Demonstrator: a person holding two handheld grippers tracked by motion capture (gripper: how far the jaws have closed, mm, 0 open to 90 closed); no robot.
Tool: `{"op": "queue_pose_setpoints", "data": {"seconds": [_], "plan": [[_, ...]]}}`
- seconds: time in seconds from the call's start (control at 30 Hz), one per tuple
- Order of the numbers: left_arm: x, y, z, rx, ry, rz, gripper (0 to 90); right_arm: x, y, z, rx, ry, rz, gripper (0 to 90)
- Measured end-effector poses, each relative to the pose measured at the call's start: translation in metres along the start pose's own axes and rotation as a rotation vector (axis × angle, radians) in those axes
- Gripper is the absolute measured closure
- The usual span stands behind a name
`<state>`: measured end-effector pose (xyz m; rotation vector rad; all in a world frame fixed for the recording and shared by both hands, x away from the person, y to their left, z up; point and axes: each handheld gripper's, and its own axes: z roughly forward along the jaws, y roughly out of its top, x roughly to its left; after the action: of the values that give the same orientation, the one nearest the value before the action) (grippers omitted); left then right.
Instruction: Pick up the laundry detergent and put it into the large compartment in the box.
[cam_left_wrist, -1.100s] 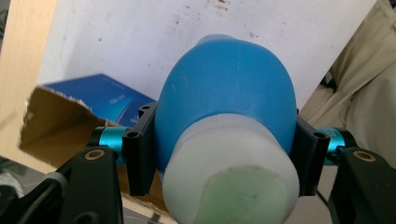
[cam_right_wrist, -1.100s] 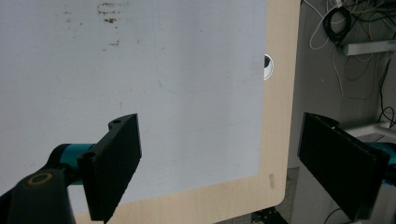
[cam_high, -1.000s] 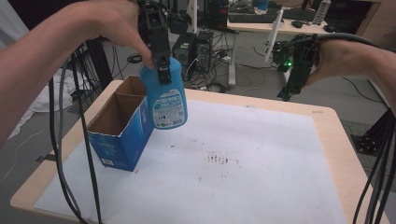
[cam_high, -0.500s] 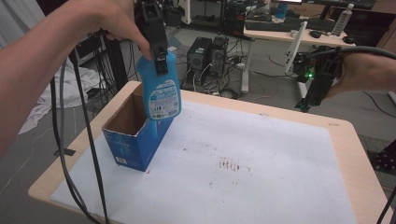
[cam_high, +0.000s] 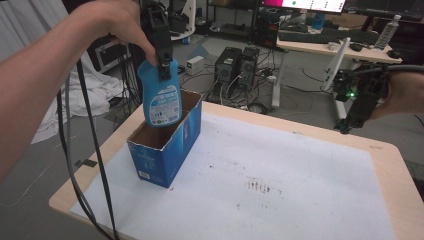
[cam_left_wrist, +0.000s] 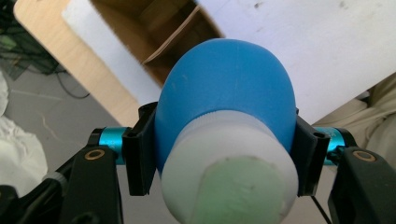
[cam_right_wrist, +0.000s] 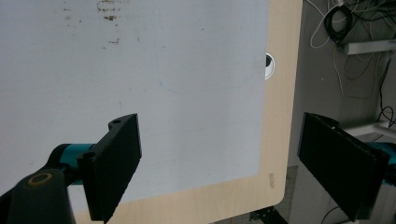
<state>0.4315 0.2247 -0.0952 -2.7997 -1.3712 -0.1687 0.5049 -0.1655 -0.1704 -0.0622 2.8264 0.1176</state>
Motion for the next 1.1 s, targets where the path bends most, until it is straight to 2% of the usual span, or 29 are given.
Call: {"op": "queue_pose_setpoints", "data": {"seconds": [0.2,0.63,0.87,1.0,1.1], "plan": [[0.008,-0.006,0.004,0.011,-0.004,-0.011,37.9,0.001,0.002,0.002,0.003,0.001,-0.005,12.8],[0.003,-0.002,0.016,0.020,0.005,0.021,37.9,0.002,0.001,0.005,0.008,0.004,0.005,12.8],[0.004,-0.004,0.032,0.027,-0.001,0.039,37.8,0.004,-0.001,0.006,0.006,0.005,0.003,12.8],[0.004,-0.006,0.044,0.022,-0.023,0.039,37.8,0.006,-0.001,0.009,0.001,0.009,-0.003,12.8],[0.003,-0.006,0.054,0.020,-0.018,0.043,37.8,0.007,-0.001,0.010,0.007,0.012,0.003,12.8]]}}
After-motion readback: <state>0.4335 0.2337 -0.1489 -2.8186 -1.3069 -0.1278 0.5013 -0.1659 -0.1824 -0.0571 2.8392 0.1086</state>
